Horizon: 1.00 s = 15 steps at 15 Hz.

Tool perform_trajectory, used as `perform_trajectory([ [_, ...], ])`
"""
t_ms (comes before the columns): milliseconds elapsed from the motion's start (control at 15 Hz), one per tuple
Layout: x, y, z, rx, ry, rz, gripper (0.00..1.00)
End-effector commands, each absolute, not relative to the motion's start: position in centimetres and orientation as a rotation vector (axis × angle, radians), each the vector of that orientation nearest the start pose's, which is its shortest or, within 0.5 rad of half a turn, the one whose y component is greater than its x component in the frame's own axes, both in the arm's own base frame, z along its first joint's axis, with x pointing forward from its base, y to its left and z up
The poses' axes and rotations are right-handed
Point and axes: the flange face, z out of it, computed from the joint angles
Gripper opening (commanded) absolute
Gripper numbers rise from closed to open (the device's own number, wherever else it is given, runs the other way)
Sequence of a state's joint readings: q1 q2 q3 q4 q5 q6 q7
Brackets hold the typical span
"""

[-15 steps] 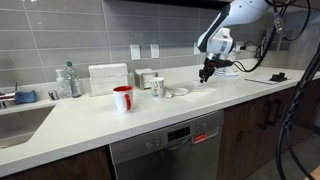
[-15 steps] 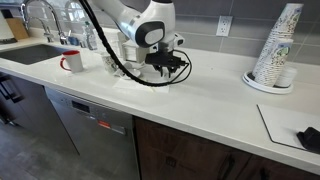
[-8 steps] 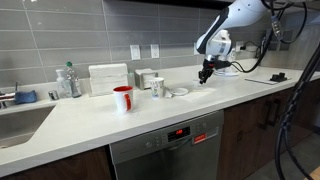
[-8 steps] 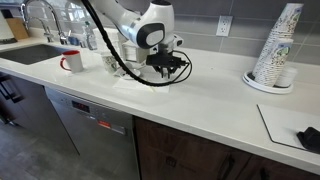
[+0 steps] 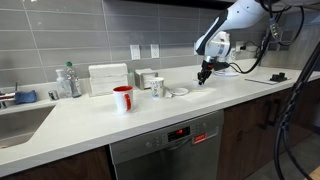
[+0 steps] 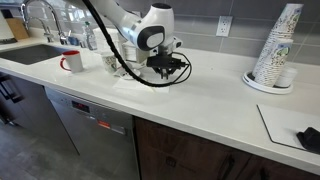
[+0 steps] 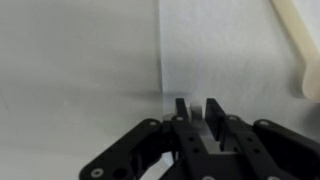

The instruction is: Pour the content of the cup onto the plate

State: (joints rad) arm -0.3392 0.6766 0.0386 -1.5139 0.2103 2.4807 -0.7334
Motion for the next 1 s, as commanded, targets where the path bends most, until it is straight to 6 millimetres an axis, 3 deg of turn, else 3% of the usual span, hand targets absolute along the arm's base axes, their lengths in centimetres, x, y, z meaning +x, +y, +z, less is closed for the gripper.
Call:
perform_trajectory([
  [0, 70.7, -23.1, 28.8, -3.042, -0.449, -0.507, 0.24],
  [67, 70.7, -23.1, 28.8, -3.043, -0.447, -0.507, 0.12],
  [267, 70.6, -23.3, 28.8, -3.047, -0.424, -0.494, 0.03],
  [667, 69.4, -22.5, 31.3, -3.051, -0.461, -0.5, 0.07],
  [933, 67.5, -19.7, 34.1, -3.036, -0.66, -0.468, 0.07],
])
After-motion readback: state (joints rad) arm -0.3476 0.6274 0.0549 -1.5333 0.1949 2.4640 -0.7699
